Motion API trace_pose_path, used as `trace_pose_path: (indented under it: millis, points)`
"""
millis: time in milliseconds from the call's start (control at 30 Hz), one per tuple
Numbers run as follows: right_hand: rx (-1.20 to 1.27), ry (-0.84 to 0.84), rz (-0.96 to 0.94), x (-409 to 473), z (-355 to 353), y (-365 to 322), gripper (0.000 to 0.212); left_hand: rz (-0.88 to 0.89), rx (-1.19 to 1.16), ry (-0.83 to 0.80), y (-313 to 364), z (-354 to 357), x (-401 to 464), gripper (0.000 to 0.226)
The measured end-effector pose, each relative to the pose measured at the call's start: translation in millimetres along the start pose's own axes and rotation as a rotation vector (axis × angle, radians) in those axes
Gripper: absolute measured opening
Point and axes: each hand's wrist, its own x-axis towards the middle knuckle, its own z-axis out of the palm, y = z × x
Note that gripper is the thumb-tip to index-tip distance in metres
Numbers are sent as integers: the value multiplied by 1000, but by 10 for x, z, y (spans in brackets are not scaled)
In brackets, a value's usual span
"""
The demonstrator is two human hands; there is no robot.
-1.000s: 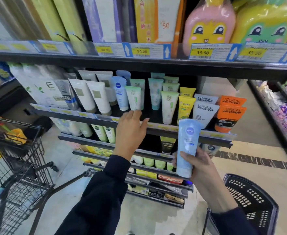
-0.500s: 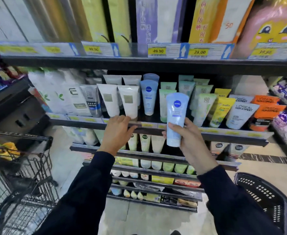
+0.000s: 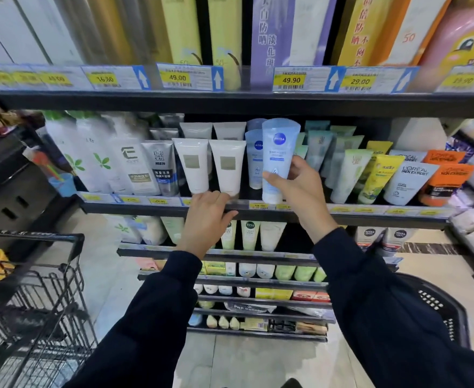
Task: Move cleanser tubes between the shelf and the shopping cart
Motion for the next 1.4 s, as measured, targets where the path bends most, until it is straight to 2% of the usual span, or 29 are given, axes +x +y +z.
trace_pose_path:
  millis: [167,533,1100,1400]
  points:
    - [-140,80,-55,124,161,3,32,-3,-24,11,-5,5,-8,29]
    - [-368,124,-99,156,322,219,44,-22,-75,49,6,34,-25,26]
    - [-676,84,-7,37,401,401,46,14,-91,122,13,58,-38,26]
    - [-693,76,56,122,459,377,43,0,-68,97,-1,76,-37,23]
